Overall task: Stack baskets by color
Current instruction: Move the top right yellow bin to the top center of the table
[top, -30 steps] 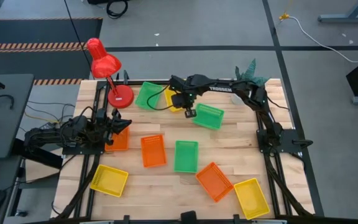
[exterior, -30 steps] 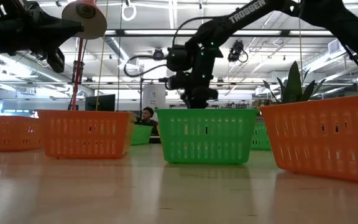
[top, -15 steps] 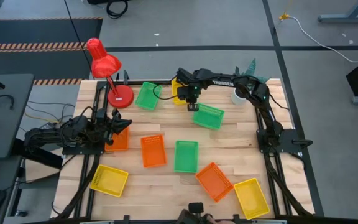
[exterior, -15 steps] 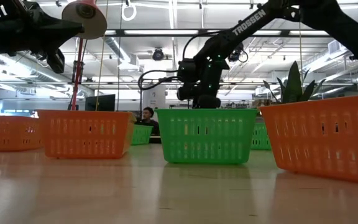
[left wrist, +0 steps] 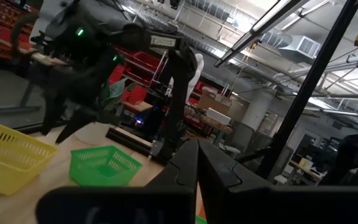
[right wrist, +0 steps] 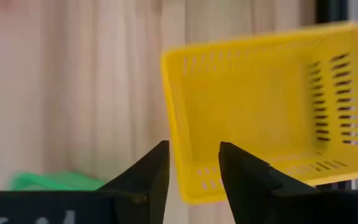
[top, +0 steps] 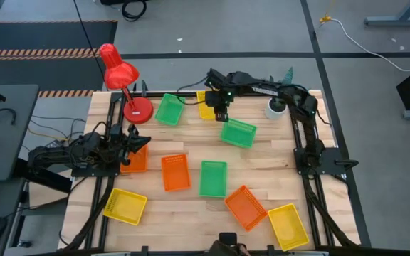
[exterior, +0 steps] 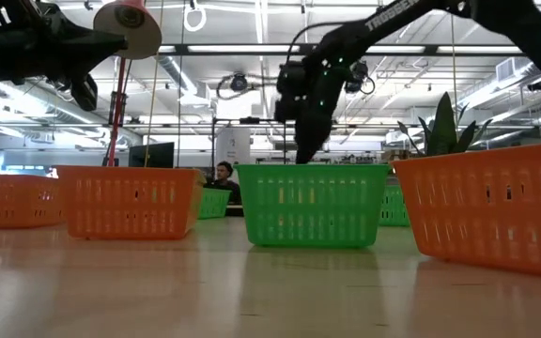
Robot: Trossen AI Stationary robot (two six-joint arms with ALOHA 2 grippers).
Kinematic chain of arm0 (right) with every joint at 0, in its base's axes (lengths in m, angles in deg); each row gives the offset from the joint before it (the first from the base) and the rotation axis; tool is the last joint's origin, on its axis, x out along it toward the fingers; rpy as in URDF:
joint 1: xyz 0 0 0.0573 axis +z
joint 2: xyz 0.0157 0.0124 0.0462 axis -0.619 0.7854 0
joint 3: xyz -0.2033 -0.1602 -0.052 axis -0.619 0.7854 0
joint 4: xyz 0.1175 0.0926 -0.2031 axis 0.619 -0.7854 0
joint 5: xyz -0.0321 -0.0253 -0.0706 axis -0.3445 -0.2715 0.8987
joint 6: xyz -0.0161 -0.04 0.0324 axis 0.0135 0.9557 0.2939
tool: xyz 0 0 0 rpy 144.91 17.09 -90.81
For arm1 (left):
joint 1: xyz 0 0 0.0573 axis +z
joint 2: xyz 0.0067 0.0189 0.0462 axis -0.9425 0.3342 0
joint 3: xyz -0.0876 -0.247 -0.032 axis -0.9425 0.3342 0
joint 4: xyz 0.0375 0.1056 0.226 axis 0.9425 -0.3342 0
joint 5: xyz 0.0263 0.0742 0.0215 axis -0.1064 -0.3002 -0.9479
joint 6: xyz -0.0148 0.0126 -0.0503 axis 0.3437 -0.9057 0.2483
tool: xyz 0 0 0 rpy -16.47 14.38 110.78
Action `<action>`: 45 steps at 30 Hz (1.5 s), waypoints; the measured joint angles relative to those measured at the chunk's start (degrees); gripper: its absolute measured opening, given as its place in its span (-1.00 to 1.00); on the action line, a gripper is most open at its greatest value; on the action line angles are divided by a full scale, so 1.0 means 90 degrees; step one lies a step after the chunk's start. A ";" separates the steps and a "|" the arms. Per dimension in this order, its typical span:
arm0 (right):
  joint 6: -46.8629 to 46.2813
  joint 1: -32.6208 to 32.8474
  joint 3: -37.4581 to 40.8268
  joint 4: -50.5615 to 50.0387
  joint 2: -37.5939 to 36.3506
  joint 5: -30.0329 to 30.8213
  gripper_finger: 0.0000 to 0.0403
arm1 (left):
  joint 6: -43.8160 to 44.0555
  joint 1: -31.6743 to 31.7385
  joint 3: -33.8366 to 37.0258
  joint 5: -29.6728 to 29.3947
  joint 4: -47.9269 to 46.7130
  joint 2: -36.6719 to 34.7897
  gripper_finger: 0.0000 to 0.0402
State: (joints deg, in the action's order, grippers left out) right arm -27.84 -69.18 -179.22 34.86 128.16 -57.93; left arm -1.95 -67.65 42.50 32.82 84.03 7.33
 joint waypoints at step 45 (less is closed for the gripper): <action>0.0240 0.0326 0.1827 0.3214 -0.0361 0.0186 -0.81 | 0.0109 -0.0002 -0.0002 -0.0100 -0.0102 0.0000 -0.96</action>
State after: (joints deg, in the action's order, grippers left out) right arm -25.68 -66.25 -162.77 63.78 124.91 -56.25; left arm -0.96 -67.67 42.48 31.92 83.11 7.33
